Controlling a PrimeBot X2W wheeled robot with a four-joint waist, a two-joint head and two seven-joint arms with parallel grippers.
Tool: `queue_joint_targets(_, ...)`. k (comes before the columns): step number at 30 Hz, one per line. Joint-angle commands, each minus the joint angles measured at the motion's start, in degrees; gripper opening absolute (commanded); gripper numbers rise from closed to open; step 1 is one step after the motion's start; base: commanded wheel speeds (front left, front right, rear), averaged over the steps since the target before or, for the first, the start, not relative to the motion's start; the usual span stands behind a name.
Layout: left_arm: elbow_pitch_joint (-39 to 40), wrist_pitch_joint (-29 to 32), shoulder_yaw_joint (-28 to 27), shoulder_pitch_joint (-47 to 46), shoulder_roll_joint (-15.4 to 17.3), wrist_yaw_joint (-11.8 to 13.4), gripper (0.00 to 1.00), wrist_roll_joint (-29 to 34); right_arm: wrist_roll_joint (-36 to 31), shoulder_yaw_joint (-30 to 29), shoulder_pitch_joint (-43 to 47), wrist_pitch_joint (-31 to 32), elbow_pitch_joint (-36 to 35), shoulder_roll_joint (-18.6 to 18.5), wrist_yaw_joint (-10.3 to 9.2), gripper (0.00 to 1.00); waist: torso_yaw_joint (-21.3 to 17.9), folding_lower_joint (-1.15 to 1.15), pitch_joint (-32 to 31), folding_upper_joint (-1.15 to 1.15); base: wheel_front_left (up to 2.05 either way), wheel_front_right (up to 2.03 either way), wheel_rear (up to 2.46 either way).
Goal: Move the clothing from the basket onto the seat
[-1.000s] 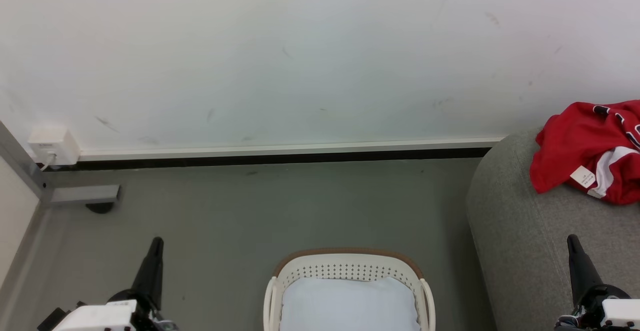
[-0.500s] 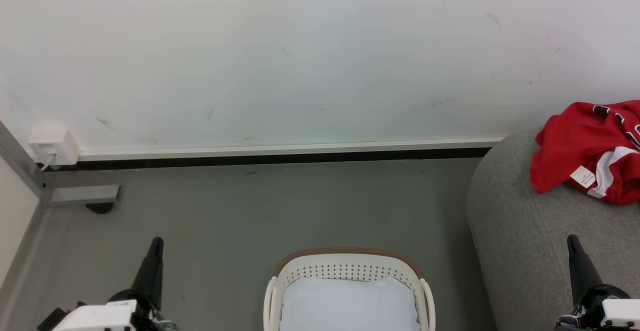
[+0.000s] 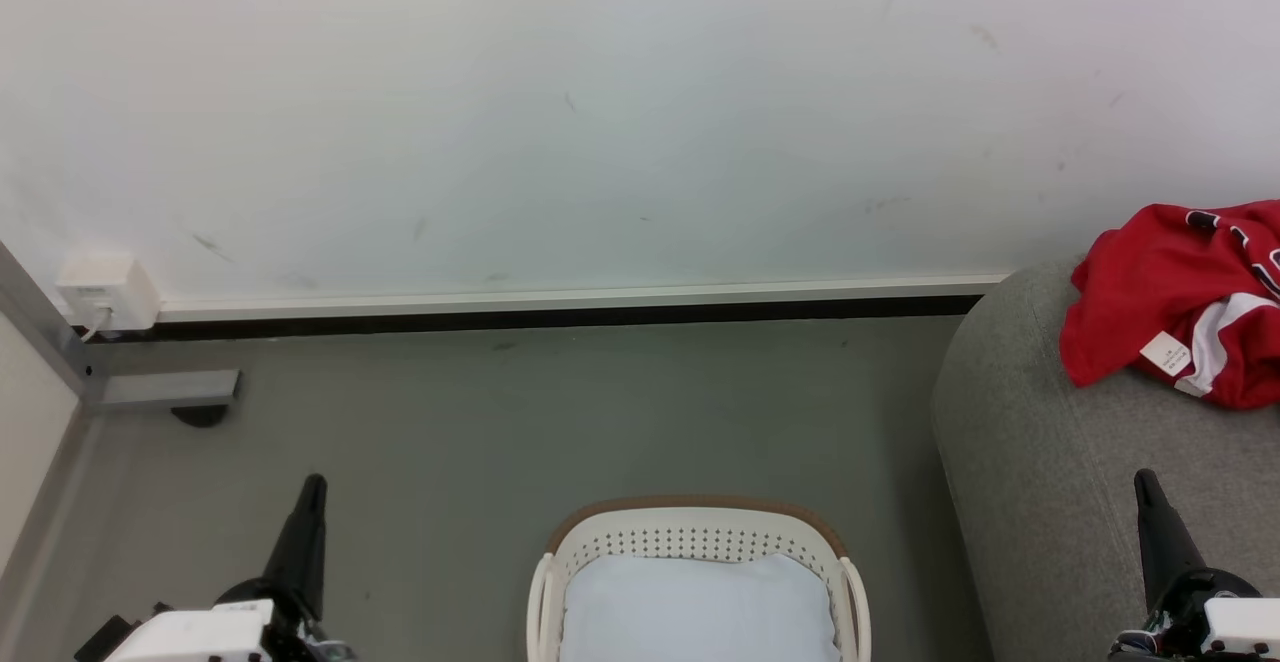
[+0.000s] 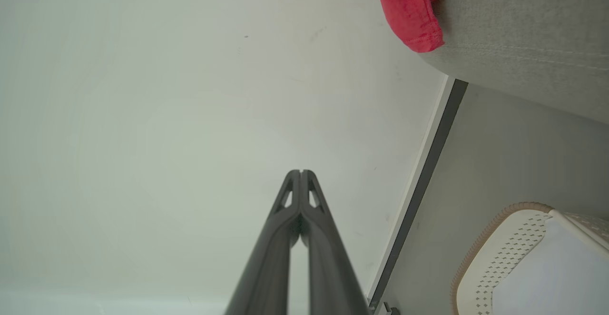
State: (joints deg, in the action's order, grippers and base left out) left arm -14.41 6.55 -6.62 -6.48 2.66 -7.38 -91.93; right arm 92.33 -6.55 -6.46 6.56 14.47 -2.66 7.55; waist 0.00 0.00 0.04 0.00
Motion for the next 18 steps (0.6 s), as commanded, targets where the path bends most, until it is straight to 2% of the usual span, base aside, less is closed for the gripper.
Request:
queue_joint_targets(1, 0.12, 0.30, -0.16, -0.34, 0.40, -0.24, 0.00, -0.73, 0.05, -0.20, -0.35, 0.25, -0.33, -0.40, -0.12, 0.00, 0.00, 0.00, 0.00, 0.00, 0.00, 0.00, 0.00)
queue_joint_targets(18, 0.13, 0.29, -0.15, -0.33, 0.40, -0.24, 0.00, -0.74, 0.05, -0.20, -0.34, 0.24, -0.33, -0.40, -0.12, 0.00, 0.00, 0.00, 0.00, 0.00, 0.00, 0.00, 0.00)
